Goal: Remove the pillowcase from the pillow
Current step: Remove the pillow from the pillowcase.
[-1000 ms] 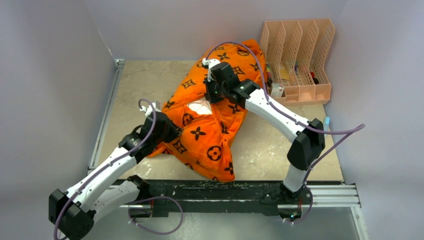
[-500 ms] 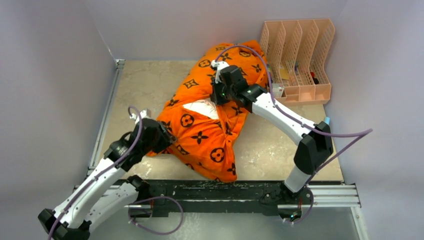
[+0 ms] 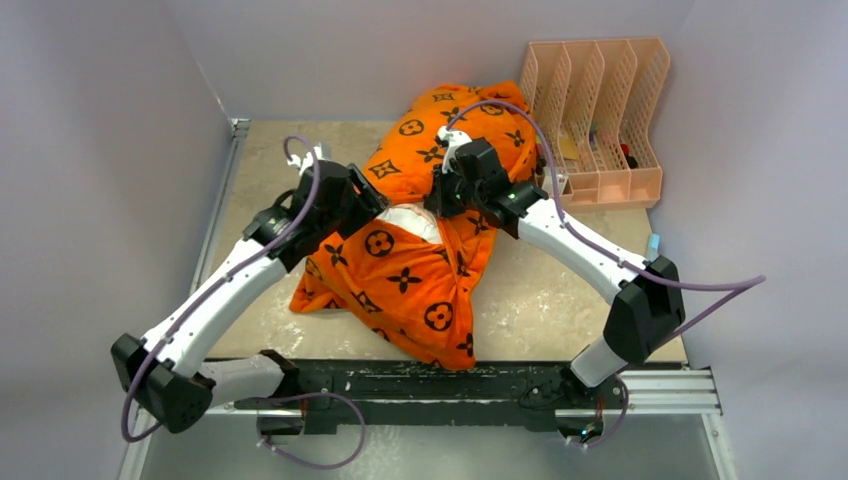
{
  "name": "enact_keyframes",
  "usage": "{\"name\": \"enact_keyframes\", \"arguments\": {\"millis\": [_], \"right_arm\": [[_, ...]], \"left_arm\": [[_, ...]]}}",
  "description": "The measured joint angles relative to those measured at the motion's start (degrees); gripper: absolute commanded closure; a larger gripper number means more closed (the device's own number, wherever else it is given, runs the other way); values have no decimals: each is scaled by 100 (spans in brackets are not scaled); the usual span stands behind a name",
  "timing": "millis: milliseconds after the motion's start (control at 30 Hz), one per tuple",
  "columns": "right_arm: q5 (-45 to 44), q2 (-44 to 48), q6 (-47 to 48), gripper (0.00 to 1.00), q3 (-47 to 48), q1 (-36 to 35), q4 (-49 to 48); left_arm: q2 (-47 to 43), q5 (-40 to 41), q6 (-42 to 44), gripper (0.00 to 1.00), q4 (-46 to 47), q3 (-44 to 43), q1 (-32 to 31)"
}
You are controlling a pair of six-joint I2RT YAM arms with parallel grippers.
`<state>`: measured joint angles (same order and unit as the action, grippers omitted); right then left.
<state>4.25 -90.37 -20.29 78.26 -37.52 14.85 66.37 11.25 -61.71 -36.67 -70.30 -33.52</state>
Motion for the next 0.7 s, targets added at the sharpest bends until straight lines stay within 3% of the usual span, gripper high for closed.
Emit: {"name": "enact_keyframes", "arguments": {"millis": [200,400,433,600,700], "right_arm": [[4,13,-76,100,0,2,0],[-17,15,-96,100,0,2,20],[-42,15,-96,100,4,-2,44],[-542,15,-15,100,190,-140,354],[-1047,-4,31,100,382,-223,643]], "left_arm": [[573,129,-199,38,-424,92,-96],[789,662,-199,42,-778,-138,-577],[804,791,-199,47,-802,-138,-686],[1196,1239,-72,94,-1248,-260,-1108],[1108,1408,-33,100,-1399,-203,-1355]]}}
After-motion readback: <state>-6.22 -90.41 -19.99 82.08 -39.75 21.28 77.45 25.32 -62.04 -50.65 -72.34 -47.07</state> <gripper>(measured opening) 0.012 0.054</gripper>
